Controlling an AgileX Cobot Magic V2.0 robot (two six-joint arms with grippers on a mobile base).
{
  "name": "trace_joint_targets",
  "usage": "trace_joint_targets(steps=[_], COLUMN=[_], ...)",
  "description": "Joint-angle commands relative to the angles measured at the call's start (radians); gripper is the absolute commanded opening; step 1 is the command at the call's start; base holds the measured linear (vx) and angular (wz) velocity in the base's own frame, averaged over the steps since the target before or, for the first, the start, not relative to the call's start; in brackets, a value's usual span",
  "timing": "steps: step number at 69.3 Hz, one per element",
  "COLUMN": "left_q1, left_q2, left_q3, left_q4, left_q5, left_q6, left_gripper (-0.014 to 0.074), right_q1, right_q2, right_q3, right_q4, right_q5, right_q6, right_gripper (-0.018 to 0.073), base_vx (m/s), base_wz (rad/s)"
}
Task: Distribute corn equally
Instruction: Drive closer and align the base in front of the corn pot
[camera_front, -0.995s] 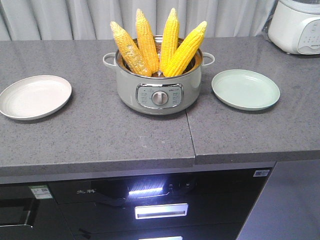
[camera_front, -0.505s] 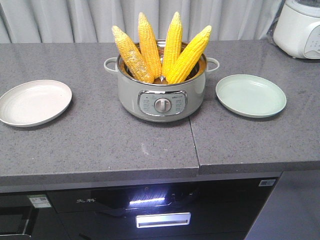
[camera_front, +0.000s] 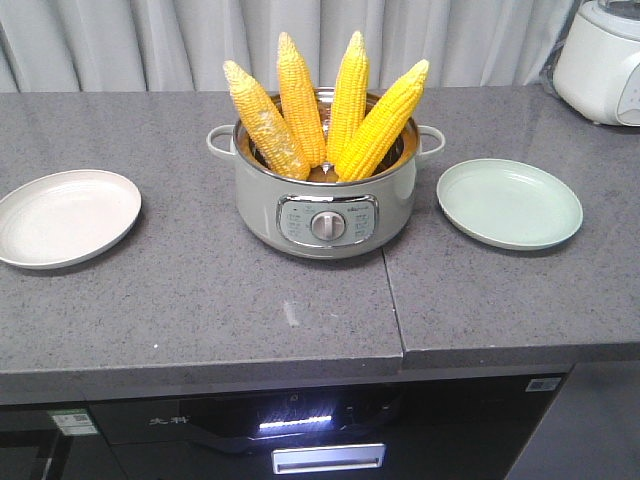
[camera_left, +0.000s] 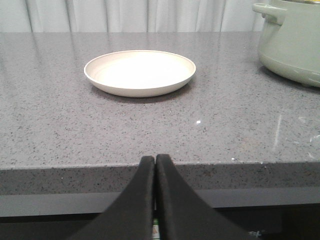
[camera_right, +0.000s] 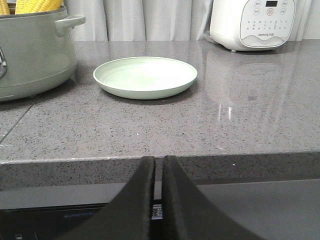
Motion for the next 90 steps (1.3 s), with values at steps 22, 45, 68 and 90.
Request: trace_joint_targets(steps=[22,45,68,90], left_q1=[-0.008,-0.008,-0.008,-0.008], left_q2=[-0.016,-0.016,-0.016,-0.016], left_q3=[0.001,0.001,0.001,0.001], left_q4=[-0.006,-0.006,-0.006,-0.006], left_q5=[-0.078,-0.078,-0.078,-0.078], left_q6=[-0.008,-0.008,-0.008,-0.008], left_gripper=[-0.0009,-0.0009,-0.0009,-0.0009], right_q1=[-0.008,-0.008,-0.008,-0.008], right_q2=[0.000,0.000,0.000,0.000], right_q3=[0.005,0.005,0.005,0.005], right_q4=[-0.008,-0.008,-0.008,-0.008], right_q5=[-0.079,-0.078,-0.076,-0.076], right_q6=[-0.002,-0.002,-0.002,-0.002], right_gripper=[-0.0008,-0.0008,-0.0008,-0.0008], base_vx=[0.05,0.05,0.04,0.03], base_wz=[0.01,0.00,0.00,0.01])
